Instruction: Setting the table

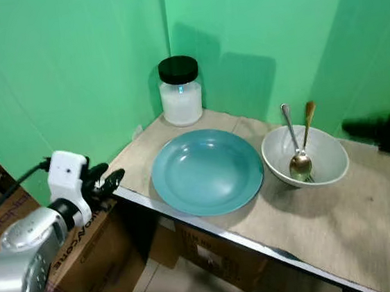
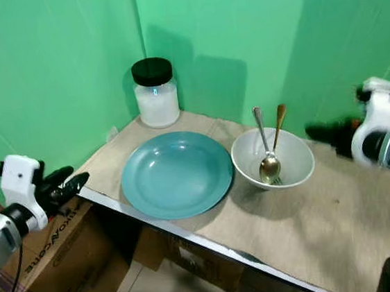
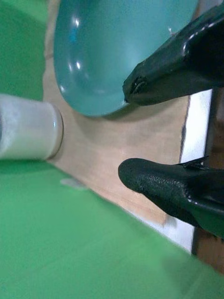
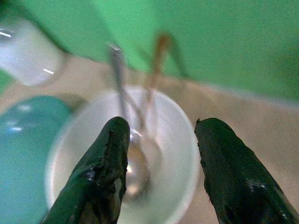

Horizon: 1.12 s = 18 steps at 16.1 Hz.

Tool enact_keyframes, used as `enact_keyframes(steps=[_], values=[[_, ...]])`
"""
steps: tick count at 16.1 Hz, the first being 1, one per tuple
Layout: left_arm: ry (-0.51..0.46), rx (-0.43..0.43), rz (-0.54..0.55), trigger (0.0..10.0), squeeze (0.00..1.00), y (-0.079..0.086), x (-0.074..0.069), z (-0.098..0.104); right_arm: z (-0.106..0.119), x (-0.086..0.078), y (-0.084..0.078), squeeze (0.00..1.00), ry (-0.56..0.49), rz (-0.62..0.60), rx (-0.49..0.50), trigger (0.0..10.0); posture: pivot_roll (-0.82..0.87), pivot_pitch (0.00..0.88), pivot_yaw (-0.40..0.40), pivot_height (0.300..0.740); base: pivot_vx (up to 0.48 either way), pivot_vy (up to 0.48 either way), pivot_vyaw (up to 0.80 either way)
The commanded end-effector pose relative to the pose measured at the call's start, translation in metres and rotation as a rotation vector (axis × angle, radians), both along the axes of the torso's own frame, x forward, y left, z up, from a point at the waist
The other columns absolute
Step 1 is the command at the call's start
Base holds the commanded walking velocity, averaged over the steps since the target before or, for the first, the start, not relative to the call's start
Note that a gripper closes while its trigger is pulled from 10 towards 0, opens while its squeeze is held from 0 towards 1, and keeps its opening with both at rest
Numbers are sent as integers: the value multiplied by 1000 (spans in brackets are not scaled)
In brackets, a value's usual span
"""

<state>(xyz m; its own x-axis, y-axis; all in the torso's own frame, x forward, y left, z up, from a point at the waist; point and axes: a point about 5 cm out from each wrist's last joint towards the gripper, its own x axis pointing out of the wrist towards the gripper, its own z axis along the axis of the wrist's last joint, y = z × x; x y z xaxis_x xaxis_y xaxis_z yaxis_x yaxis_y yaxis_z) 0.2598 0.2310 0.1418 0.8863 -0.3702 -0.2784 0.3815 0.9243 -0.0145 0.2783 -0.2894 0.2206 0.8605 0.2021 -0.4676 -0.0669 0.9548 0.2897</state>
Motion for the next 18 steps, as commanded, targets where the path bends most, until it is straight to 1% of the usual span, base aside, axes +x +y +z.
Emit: enact_keyframes(steps=[1, 2, 3, 4, 5, 7, 8, 9, 10, 11, 12, 14, 15, 17, 18], values=[[29, -30, -10, 10000, 1000, 1, 2, -5, 13, 2, 14, 992, -101, 100, -23, 10000, -71, 0, 12, 740, 0, 0, 0], [63, -71, -29, 10000, 1000, 1, 5, -10, 20, 4, 31, 0, -213, 190, -43, 10000, -72, 0, 18, 740, 0, 0, 0], [114, -129, -44, 10000, 1000, 2, 10, -18, 26, 7, 59, 0, -376, 300, -101, 10000, -71, 0, 28, 740, 0, 0, 0], [138, -145, -40, 10000, 1000, 4, 12, -20, 26, 9, 69, 0, -409, 328, -116, 10000, -73, 0, 33, 740, 0, 0, 0], [154, -161, -45, 10000, 1000, 4, 15, -22, 24, 9, 83, 0, -418, 375, -144, 10000, -73, 0, 33, 740, 0, 0, 0], [162, -203, -81, 10000, 1000, 4, 24, -24, 14, 7, 121, 0, -467, 507, -193, 10000, -65, 0, 40, 740, 0, 0, 0], [162, -235, -97, 10000, 792, 4, 30, -26, 9, 5, 137, 0, -499, 559, -196, 10000, -64, 0, 44, 740, 0, 0, 0], [162, -263, -122, 10000, 525, 2, 32, -26, 6, 5, 146, 0, -505, 575, -191, 10000, -64, 0, 44, 740, 0, 0, 0], [153, -284, -189, 10000, 267, -6, 35, -26, -1, 3, 162, 0, -506, 632, -206, 10000, -66, 0, 53, 740, 0, 0, 0], [178, -287, -233, 10000, 0, -12, 37, -29, -9, 4, 173, 0, -496, 655, -230, 10000, -71, 0, 64, 740, 0, 0, 0], [204, -285, -242, 10000, 0, -16, 40, -34, -14, 4, 180, 0, -499, 664, -253, 10000, -73, 0, 67, 740, 0, 0, 0], [245, -253, -241, 10000, 0, -16, 43, -44, -23, 2, 190, 0, -511, 679, -278, 10000, -78, 0, 77, 740, 0, 0, 0], [265, -255, -246, 10000, 0, -17, 44, -48, -30, 0, 196, 0, -514, 695, -295, 10000, -80, 0, 81, 740, 0, 0, 0], [271, -281, -258, 10000, 0, -22, 48, -53, -45, -3, 211, 0, -525, 751, -354, 10000, -86, 0, 90, 740, 0, 0, 0], [275, -300, -256, 10000, 0, -24, 49, -53, -50, -4, 215, 0, -519, 778, -383, 10000, -88, 0, 93, 740, 0, 0, 0]])
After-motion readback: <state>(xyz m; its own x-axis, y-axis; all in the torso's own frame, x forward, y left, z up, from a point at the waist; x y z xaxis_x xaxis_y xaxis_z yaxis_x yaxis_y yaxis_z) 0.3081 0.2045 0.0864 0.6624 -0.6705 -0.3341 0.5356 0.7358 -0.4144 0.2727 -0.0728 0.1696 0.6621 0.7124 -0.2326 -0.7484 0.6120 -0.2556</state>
